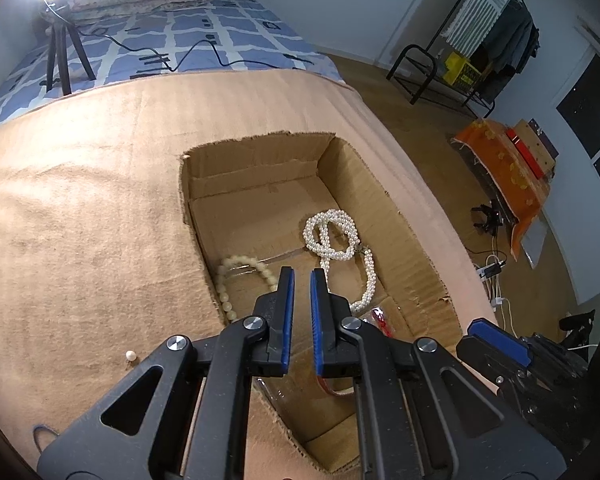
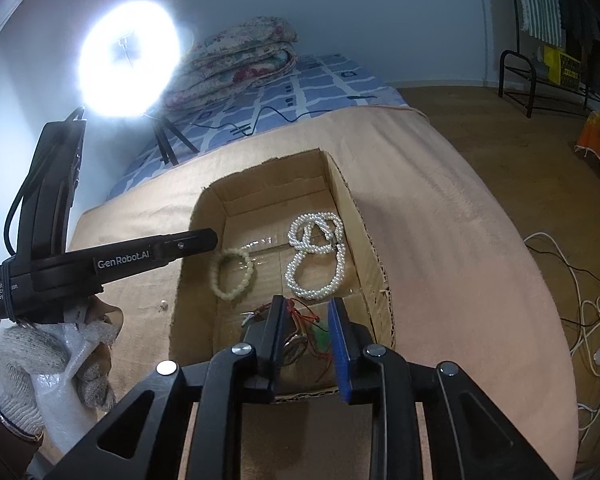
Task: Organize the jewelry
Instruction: 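Open both tools to release the bead bracelet and jade pendant into the box, then move the left tool to the blue bangle while the right tool approaches the pearl earring, then close the left tool on the blue bangle while the right tool grasps the pearl earring, then carry the bangle with the left tool while the right tool carries the earring into the box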
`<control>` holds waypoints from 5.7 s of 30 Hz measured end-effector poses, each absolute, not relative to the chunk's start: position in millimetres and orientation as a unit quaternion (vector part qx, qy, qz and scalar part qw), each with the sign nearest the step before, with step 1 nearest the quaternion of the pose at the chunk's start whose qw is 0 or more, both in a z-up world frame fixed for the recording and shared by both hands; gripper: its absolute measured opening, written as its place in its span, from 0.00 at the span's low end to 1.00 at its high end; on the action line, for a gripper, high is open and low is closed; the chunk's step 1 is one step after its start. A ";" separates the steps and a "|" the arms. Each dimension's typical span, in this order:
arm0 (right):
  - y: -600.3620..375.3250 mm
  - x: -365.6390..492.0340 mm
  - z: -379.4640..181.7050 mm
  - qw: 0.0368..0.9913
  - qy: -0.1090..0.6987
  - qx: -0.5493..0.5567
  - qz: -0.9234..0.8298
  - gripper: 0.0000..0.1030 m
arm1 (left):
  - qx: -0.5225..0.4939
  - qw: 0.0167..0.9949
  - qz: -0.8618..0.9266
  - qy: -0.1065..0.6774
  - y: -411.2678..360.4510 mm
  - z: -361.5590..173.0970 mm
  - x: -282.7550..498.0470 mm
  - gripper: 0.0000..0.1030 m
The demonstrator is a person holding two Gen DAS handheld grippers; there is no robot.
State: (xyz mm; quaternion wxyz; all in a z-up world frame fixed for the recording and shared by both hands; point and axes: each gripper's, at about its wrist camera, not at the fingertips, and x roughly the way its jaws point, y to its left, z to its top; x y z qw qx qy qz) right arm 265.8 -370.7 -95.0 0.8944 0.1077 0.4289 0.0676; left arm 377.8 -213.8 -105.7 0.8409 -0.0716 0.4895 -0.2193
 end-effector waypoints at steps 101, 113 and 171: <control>-145.3 168.9 -180.5 0.804 0.465 -0.173 0.329 0.08 | -0.102 0.816 -0.121 0.556 47.1 -198.3 271.6 0.05; -151.1 168.7 -174.1 0.804 0.458 -0.165 0.342 0.08 | -0.098 0.821 -0.120 0.550 48.8 -194.8 269.2 0.02; -294.9 212.6 -68.8 0.908 0.343 0.028 0.240 0.07 | -0.125 0.867 -0.215 0.432 -14.3 -70.7 273.1 0.01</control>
